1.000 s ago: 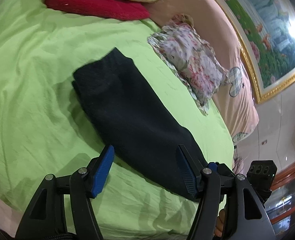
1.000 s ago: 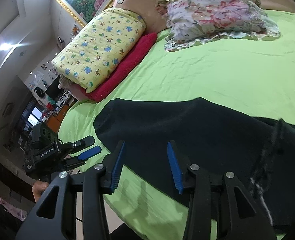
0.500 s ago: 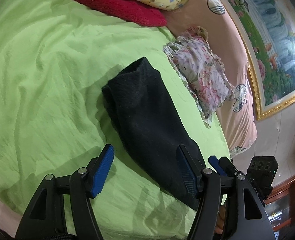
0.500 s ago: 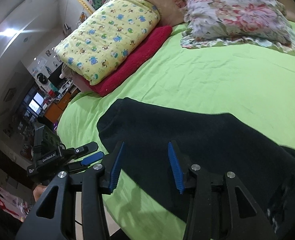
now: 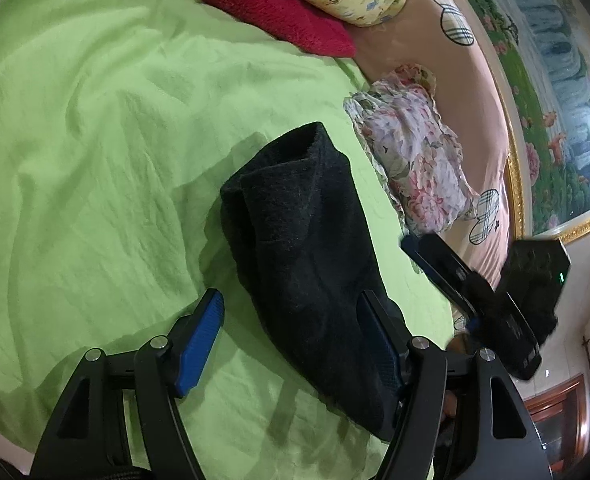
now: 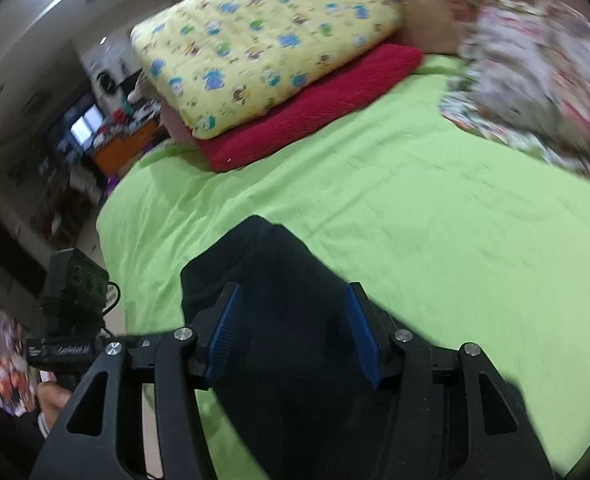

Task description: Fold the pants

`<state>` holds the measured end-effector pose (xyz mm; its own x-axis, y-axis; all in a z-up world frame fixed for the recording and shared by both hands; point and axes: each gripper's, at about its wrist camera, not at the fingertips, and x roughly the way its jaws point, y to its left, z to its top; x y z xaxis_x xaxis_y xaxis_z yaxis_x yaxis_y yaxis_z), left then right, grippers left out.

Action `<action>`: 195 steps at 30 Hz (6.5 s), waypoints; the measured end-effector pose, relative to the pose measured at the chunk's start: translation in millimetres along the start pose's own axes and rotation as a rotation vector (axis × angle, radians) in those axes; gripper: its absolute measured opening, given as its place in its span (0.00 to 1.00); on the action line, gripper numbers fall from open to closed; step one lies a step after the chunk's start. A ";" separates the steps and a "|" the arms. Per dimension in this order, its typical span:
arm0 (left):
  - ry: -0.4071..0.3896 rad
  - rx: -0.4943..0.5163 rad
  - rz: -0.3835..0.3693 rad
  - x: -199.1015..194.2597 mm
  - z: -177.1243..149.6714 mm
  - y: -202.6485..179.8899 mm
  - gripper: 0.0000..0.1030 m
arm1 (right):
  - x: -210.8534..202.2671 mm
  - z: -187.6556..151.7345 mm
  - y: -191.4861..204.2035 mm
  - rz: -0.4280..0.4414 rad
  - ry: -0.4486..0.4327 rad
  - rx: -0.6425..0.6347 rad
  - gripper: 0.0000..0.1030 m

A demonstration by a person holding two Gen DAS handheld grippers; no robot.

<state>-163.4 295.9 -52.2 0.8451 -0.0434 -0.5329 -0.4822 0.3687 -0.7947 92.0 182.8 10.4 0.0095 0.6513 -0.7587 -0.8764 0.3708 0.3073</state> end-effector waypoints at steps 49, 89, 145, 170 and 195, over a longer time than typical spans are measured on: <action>-0.033 0.262 -0.128 10.6 -2.0 -141.1 0.24 | -56.8 36.0 -21.9 0.129 0.003 -0.041 0.17; 0.361 0.660 -0.203 109.2 -193.5 -307.0 0.24 | -240.8 -148.2 -142.1 0.003 -0.377 0.389 0.15; 0.440 0.650 -0.152 128.7 -212.7 -280.6 0.73 | -289.4 -237.7 -119.9 -0.479 -0.418 0.727 0.62; 0.295 0.445 -0.077 92.3 -137.9 -206.6 0.77 | -264.0 -221.2 -94.4 -0.551 -0.375 0.716 0.83; 0.355 0.443 0.030 120.4 -130.6 -190.1 0.78 | -251.9 -237.1 -111.9 -0.569 -0.368 0.806 0.83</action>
<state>-0.2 99.4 -3.2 0.6663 -0.3081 -0.6790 -0.2970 0.7256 -0.6207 73.5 -179.7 31.0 0.5830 0.3532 -0.7317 -0.1186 0.9279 0.3535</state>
